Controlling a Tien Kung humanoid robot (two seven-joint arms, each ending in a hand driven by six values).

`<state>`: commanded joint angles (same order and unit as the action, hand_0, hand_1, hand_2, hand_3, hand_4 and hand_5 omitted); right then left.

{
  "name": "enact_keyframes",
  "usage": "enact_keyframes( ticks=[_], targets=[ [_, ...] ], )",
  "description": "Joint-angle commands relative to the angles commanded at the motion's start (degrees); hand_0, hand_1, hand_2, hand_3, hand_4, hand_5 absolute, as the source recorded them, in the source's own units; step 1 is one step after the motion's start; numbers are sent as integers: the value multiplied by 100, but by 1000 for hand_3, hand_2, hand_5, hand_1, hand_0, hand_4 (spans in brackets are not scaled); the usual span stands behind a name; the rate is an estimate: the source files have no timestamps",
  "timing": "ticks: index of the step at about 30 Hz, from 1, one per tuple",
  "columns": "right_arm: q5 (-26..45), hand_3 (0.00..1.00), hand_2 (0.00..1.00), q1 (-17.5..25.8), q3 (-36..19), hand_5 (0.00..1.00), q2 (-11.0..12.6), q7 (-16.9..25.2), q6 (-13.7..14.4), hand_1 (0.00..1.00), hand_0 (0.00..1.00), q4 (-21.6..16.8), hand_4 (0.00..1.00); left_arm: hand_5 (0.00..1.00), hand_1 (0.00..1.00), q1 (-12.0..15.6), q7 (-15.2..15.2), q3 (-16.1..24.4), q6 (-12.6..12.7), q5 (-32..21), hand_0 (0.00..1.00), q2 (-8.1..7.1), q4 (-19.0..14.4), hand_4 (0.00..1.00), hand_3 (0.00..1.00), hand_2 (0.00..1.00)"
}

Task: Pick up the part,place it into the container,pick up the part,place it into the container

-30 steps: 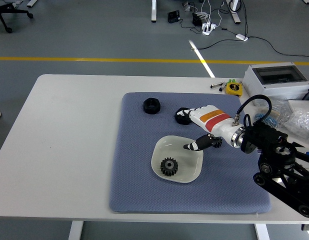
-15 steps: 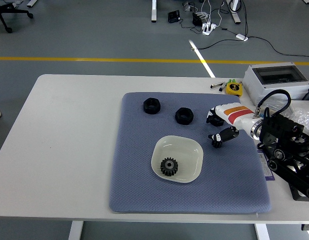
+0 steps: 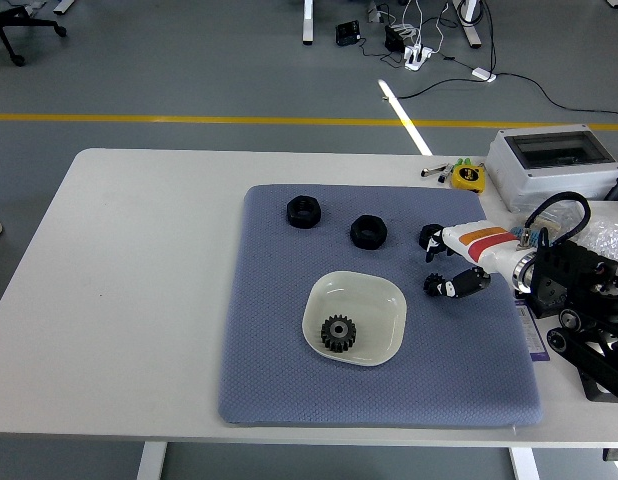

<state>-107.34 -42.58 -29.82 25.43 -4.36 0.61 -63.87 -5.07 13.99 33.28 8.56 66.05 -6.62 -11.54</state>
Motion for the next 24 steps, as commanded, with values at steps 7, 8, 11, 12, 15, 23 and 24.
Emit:
enact_keyframes(
  ticks=[7, 8, 11, 12, 15, 23, 24],
  targets=[
    [-28, 646, 715, 56, 4, 221, 32, 18, -68, 623, 496, -20, 792, 613, 536, -4, -5, -9, 4, -14, 662, 1, 0, 641, 564, 564],
    [-26, 646, 715, 63, 1, 221, 39, 22, -76, 623, 496, -41, 792, 613, 536, -3, -3, -7, 4, -8, 662, 4, 0, 641, 564, 564],
    [-38, 646, 715, 69, -23, 221, 53, 24, -81, 623, 496, -115, 792, 613, 536, 7, 1, 2, 3, 0, 662, 4, 0, 641, 564, 564],
    [-44, 646, 715, 68, -34, 221, 59, 22, -81, 623, 496, -146, 792, 613, 536, 10, 3, 8, 0, 11, 662, 4, 0, 641, 564, 564],
    [-70, 649, 717, 71, -67, 218, 80, 19, -92, 623, 496, -236, 796, 611, 537, 19, 11, 30, -10, 49, 662, 2, 0, 640, 563, 565],
    [-71, 655, 717, 97, -59, 219, 88, 20, -149, 623, 496, -235, 798, 612, 537, 34, 18, 47, -7, 72, 662, 1, -1, 640, 563, 566],
    [-66, 655, 717, 99, -52, 219, 81, 22, -145, 623, 496, -219, 798, 612, 537, 35, 18, 47, -7, 71, 662, 1, -1, 640, 563, 566]
  ],
)
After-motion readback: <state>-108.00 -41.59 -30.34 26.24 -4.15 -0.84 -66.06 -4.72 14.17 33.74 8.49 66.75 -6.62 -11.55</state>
